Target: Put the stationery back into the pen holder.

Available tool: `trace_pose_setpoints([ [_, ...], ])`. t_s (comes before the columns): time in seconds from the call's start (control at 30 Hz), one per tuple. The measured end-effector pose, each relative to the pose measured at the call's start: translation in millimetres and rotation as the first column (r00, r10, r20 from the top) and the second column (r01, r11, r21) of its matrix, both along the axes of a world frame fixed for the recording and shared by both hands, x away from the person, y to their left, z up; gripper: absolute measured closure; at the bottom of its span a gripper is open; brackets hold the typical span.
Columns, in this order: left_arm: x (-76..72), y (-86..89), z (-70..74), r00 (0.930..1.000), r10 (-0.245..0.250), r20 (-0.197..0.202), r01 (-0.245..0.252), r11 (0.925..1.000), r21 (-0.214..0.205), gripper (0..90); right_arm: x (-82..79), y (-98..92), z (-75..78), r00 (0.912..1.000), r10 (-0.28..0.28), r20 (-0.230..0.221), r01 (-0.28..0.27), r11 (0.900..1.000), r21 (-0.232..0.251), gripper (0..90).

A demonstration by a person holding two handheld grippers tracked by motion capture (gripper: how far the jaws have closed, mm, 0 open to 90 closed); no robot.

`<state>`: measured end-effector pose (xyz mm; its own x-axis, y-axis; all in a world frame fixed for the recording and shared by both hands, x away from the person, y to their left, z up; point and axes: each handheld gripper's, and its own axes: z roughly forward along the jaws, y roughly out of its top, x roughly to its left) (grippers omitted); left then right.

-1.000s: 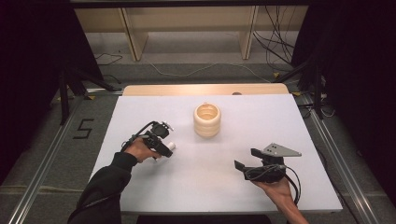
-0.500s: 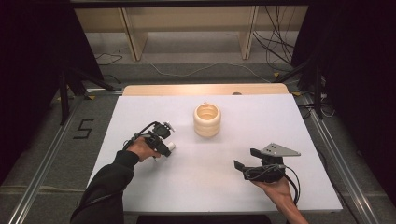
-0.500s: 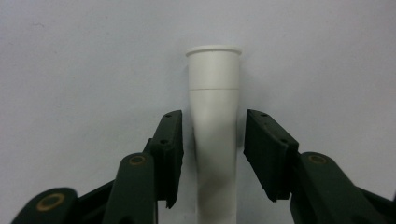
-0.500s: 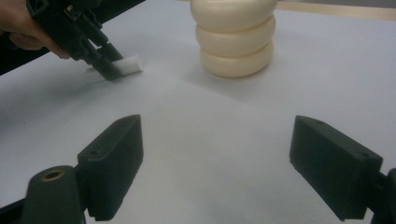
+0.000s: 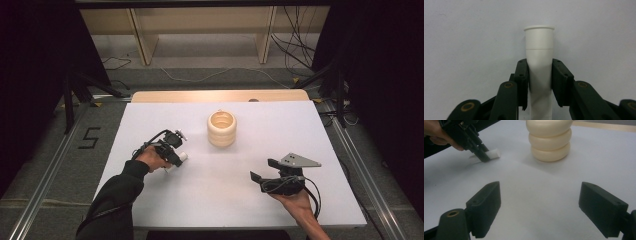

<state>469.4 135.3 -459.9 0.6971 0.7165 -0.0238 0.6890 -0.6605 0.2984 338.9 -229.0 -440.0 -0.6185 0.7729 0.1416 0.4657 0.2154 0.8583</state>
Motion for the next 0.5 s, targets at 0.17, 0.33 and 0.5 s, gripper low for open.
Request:
trace_pose_setpoints([
  [0.17,0.5,5.5,5.6,0.9999,0.006,0.013,-0.006,0.9995,-0.029,68.3,0.2,0.4,-0.3,1.0,0.002,0.004,-0.002,1.0,-0.007,18.6],
  [0.33,0.9,9.4,9.8,0.9995,0.009,0.031,-0.008,0.9984,-0.056,68.4,0.0,1.5,-0.8,1.0,0.005,0.003,-0.005,1.0,-0.005,18.6],
  [0.5,-0.2,12.0,14.0,0.9986,0.017,0.05,-0.013,0.9957,-0.092,68.5,0.2,2.8,-1.6,0.9999,0.012,-0.001,-0.012,0.9999,-0.008,18.6],
])
